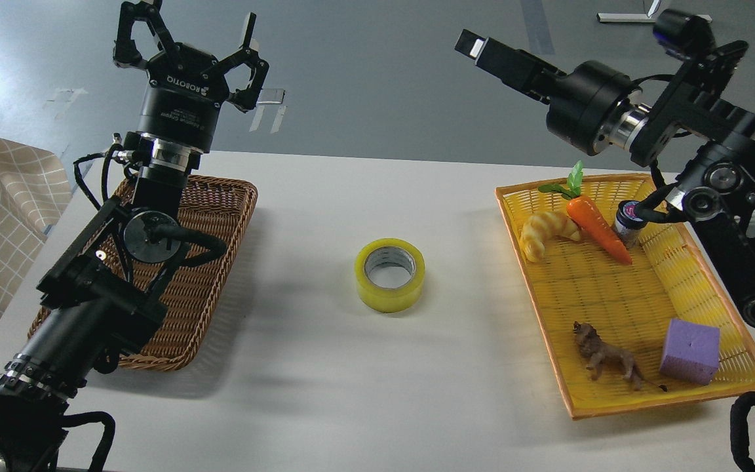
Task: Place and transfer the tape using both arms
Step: 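Set the tape roll on the table, release, and raise the right gripper, then swing the left gripper over toward the tape roll on the table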
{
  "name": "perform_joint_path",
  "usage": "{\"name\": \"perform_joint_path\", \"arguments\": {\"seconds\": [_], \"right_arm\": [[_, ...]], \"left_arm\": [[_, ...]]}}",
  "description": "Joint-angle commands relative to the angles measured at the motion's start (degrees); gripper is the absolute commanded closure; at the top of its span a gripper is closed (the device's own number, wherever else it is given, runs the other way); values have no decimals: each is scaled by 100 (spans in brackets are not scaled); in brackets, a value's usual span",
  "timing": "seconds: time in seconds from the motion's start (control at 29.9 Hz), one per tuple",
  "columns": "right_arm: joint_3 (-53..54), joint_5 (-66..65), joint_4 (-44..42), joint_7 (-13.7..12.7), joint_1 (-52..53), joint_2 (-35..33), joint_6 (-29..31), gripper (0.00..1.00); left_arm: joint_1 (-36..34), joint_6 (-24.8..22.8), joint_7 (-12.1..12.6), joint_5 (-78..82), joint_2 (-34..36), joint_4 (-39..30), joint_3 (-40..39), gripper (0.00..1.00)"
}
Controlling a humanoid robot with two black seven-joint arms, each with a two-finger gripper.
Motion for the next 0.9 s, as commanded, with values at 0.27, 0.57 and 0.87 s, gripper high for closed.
{"name": "perform_joint_path", "arguments": {"seconds": [0.27, 0.57, 0.87], "right_arm": [[1303, 4243, -1441, 350, -276, 205, 2, 0], [1294, 6656, -2199, 333, -645, 223, 2, 0], [1303, 6727, -2050, 333, -1049, 346, 2, 0]], "left_arm": [[3, 0, 18, 70, -11, 0, 43, 2], [-5, 0, -8, 501, 51, 0, 8, 2], [-76, 0, -17, 1397, 226, -44, 8, 2]]}}
